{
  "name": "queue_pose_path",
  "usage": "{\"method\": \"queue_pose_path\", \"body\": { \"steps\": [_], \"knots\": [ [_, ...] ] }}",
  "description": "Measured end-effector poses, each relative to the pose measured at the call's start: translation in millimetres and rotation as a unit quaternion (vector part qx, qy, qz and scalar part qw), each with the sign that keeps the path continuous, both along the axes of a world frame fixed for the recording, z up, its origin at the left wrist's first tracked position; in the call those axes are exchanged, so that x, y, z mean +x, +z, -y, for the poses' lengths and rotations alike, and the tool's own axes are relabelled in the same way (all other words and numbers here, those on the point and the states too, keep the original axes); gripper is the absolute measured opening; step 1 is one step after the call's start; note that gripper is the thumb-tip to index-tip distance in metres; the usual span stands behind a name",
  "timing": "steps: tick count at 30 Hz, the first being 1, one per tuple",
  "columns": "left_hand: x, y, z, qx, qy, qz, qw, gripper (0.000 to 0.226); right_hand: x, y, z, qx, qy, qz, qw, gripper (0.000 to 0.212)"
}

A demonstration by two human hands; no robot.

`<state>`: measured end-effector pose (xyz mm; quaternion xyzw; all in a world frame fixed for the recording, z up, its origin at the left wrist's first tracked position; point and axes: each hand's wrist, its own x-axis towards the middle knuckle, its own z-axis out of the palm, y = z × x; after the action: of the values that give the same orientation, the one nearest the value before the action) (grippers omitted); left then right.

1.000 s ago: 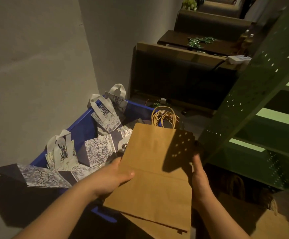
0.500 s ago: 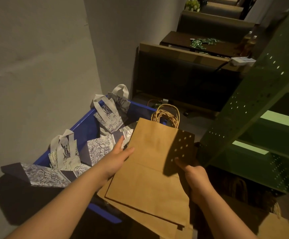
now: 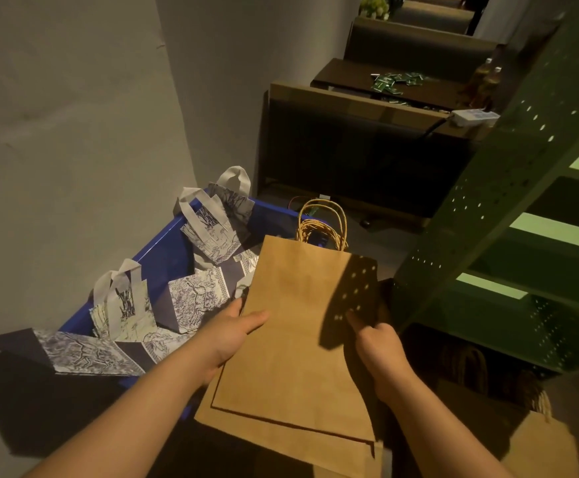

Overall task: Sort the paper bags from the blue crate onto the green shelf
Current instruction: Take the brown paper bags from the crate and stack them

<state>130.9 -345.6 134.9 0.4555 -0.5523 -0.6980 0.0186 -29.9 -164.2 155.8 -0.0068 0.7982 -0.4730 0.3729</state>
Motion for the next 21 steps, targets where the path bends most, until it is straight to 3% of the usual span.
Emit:
{"method": "queue_pose_path", "body": {
  "steps": [3,10,13,15,18,19,21],
  "knots": [
    [0,-1,-1,0.007,0.019,-0.017,1.0,0.039,7,2,-5,-0.031,-0.02,0.019,0.999,0.024],
    [2,4,-13,-0.069,-0.023,-0.046,0.996,0.045,23,4,-29,-0.035,-0.021,0.062,0.997,0.034],
    [2,8,-26,-0.089,-0.035,-0.067,0.993,0.041,20,6,-41,-0.086,-0.051,0.082,0.992,0.016],
    [5,9,-37,-0.111,-0.049,-0.07,0.99,0.043,21,6,-51,-0.103,-0.041,0.078,0.991,0.015],
    [9,15,-56,-0.163,-0.067,-0.067,0.982,0.048,21,-6,-69,-0.113,-0.03,0.075,0.99,0.066],
    [11,14,-65,-0.176,-0.068,-0.065,0.98,0.051,20,-11,-77,-0.105,-0.026,0.079,0.991,0.073],
    [17,14,-78,-0.186,-0.075,-0.06,0.978,0.064,18,-20,-89,-0.101,-0.024,0.08,0.991,0.062]
  ]
}}
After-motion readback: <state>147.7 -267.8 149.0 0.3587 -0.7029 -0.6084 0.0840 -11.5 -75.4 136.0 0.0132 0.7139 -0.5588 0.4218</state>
